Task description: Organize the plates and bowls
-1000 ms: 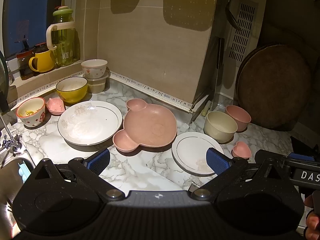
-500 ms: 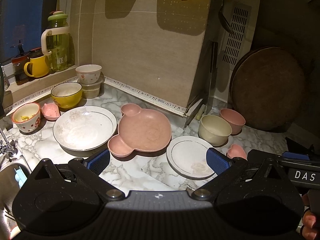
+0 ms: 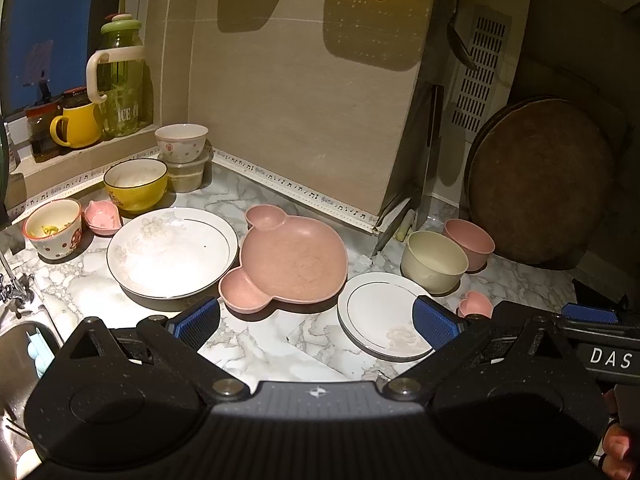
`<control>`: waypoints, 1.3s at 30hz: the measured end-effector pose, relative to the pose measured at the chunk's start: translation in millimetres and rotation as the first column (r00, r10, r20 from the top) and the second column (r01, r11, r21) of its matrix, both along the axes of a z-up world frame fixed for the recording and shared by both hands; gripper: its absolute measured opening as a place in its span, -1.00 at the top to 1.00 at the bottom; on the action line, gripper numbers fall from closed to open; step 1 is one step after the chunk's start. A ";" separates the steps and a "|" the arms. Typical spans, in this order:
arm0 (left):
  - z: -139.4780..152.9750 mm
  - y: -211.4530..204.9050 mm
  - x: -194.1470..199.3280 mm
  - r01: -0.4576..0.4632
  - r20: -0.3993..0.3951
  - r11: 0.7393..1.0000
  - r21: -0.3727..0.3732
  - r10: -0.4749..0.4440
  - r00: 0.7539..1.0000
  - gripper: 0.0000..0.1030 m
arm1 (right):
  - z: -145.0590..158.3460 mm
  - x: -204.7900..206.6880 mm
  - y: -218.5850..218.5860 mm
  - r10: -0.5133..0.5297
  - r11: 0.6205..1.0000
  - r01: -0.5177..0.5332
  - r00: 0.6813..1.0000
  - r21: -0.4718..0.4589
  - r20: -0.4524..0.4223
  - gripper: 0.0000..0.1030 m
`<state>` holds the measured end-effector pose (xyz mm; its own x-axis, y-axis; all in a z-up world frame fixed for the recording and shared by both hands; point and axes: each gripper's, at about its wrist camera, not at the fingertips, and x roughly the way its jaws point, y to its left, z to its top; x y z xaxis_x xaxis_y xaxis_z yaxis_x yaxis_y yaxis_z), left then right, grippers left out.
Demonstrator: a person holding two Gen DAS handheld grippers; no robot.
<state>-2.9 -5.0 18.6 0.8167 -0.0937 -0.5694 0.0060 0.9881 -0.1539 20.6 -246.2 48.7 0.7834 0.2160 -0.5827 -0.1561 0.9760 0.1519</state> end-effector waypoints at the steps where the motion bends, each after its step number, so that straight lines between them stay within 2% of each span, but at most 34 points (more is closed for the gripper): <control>1: -0.9 1.5 1.0 -0.002 -0.002 1.000 -0.003 0.002 1.000 -1.00 | -0.3 0.8 1.1 0.004 1.000 -0.004 1.000 -0.003 0.000 -0.99; 8: -9.3 20.2 14.3 -0.056 -0.002 0.998 -0.011 0.056 0.998 -1.00 | -1.8 16.4 16.5 0.064 0.998 -0.063 0.998 -0.031 0.011 -0.99; 13: -22.9 52.2 35.5 -0.157 -0.029 0.986 -0.046 0.156 0.987 -1.00 | -0.7 47.3 39.5 0.134 0.990 -0.134 0.991 -0.054 0.003 -0.99; 17: -34.7 87.1 59.5 -0.242 -0.081 0.966 -0.088 0.236 0.968 -1.00 | -7.1 82.6 69.6 0.233 0.966 -0.235 0.972 -0.105 -0.032 -0.99; 24: -54.7 142.7 99.5 -0.386 -0.154 0.917 -0.097 0.370 0.916 -1.00 | -25.8 153.2 126.8 0.351 0.923 -0.366 0.928 -0.121 -0.126 -0.86; 29: -73.3 174.2 127.2 -0.452 -0.234 0.884 -0.119 0.417 0.878 -1.00 | -42.7 202.2 165.9 0.407 0.895 -0.433 0.890 -0.105 -0.207 -0.77; 31: -81.1 186.8 137.1 -0.476 -0.270 0.869 -0.134 0.430 0.861 -1.00 | -50.1 221.1 181.0 0.414 0.891 -0.443 0.883 -0.099 -0.224 -0.65; 33: -88.3 200.1 147.4 -0.505 -0.307 0.850 -0.149 0.445 0.841 -0.98 | -58.0 237.9 196.7 0.433 0.879 -0.467 0.867 -0.099 -0.248 -0.62; 39: -106.2 234.6 166.7 -0.583 -0.388 0.782 -0.219 0.479 0.788 -0.98 | -83.7 278.3 232.6 0.463 0.851 -0.517 0.819 -0.087 -0.338 -0.36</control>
<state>163.8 229.5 -87.6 0.5847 0.0906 -0.8062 -0.6022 0.7144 -0.3564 298.9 -13.6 -35.0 0.3859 0.4037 -0.8295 -0.5950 0.7960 0.1106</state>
